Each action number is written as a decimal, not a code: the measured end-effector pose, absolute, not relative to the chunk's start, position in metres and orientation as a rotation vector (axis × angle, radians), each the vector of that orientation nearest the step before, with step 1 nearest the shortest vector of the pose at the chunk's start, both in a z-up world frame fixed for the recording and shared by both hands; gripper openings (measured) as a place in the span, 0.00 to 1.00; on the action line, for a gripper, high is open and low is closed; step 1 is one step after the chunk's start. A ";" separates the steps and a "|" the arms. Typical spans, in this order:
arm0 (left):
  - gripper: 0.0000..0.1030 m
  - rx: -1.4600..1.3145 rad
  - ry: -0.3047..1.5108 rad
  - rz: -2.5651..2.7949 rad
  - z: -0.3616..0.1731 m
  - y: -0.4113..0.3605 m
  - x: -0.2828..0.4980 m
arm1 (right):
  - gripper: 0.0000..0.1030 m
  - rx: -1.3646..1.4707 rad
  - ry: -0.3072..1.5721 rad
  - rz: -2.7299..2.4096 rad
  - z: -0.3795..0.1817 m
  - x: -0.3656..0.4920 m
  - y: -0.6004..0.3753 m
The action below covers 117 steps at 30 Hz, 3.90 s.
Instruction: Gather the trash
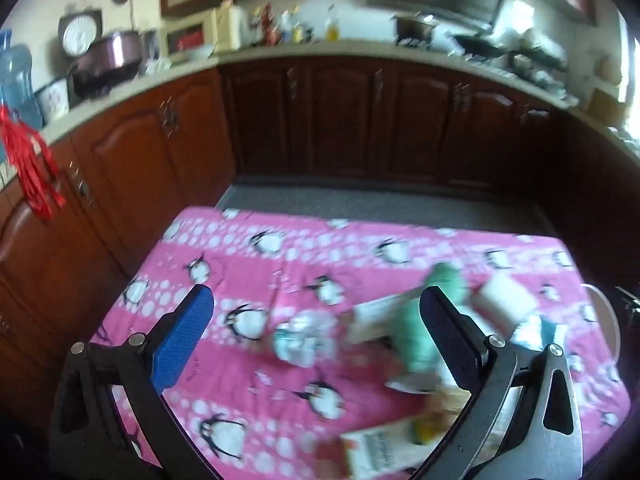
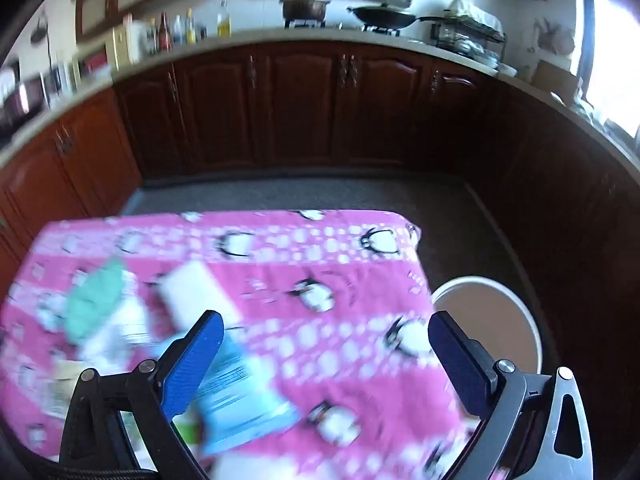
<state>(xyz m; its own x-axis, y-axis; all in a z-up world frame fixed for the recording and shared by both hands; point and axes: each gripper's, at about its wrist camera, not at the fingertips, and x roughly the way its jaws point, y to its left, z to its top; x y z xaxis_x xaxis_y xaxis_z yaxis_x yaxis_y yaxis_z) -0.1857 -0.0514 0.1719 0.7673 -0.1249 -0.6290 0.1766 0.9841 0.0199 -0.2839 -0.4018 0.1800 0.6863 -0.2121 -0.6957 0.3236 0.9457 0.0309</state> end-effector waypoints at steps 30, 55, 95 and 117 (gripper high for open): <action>1.00 0.069 0.503 -0.266 0.227 -0.098 -0.273 | 0.99 0.144 0.481 -0.256 0.232 -0.347 -0.337; 1.00 0.051 0.509 -0.267 0.229 -0.095 -0.269 | 0.99 0.141 0.479 -0.259 0.228 -0.343 -0.337; 1.00 0.044 0.518 -0.270 0.224 -0.097 -0.270 | 0.99 0.130 0.502 -0.271 0.221 -0.338 -0.338; 1.00 0.051 0.551 -0.274 0.206 -0.096 -0.267 | 1.00 0.135 0.565 -0.253 0.210 -0.330 -0.340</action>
<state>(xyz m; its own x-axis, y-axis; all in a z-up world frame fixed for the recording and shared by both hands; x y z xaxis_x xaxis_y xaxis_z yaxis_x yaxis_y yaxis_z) -0.2672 -0.0960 0.2058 0.8166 -0.2430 -0.5235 0.2700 0.9625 -0.0255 -0.3296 -0.3401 0.2103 0.8147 -0.1999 -0.5443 0.2738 0.9601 0.0571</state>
